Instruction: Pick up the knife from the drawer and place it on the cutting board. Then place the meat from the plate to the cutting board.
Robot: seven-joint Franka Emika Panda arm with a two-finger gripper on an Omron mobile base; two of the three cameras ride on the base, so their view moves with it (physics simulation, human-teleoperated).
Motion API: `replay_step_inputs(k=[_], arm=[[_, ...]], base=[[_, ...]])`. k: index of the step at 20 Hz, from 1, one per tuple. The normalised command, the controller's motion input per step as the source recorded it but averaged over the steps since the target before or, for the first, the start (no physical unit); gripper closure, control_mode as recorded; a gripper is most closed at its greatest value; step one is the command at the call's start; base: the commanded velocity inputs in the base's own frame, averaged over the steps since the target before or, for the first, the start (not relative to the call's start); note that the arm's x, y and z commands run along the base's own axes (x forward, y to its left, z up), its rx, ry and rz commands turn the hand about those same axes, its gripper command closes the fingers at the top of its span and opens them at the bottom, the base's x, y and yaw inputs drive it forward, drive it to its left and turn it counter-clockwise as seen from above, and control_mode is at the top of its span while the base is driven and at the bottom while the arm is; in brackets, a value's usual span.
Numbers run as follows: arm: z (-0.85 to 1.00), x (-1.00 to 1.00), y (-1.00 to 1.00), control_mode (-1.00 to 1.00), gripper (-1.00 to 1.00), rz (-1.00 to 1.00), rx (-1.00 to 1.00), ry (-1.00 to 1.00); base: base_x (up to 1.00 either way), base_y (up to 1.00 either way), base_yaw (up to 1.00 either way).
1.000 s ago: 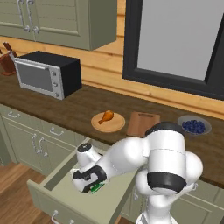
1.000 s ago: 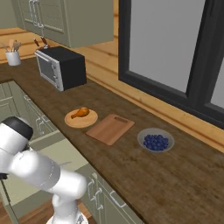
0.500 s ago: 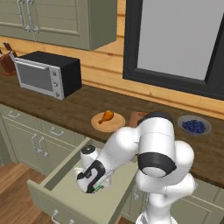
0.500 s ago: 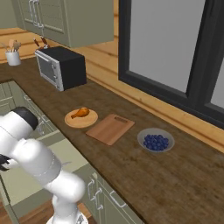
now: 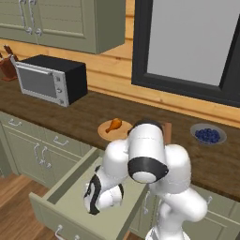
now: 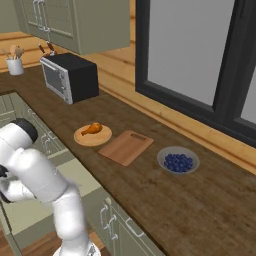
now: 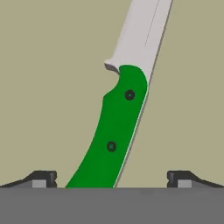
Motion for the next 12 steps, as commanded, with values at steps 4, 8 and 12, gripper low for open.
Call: replay_step_inputs(k=[4, 8, 12], arm=[[-0.41, 0.91, 0.47, -1.00, -1.00, -0.09, -0.05, 0.06], [-0.48, 0.62, 0.04, -1.00, 1.00, -0.02, -0.01, 0.07], [-0.03, 0.05, 0.27, -1.00, 1.00, 0.03, 0.01, 0.29]], base=[[0.00, 0.00, 0.00], [0.00, 0.00, 0.00], [0.00, 0.00, 0.00]])
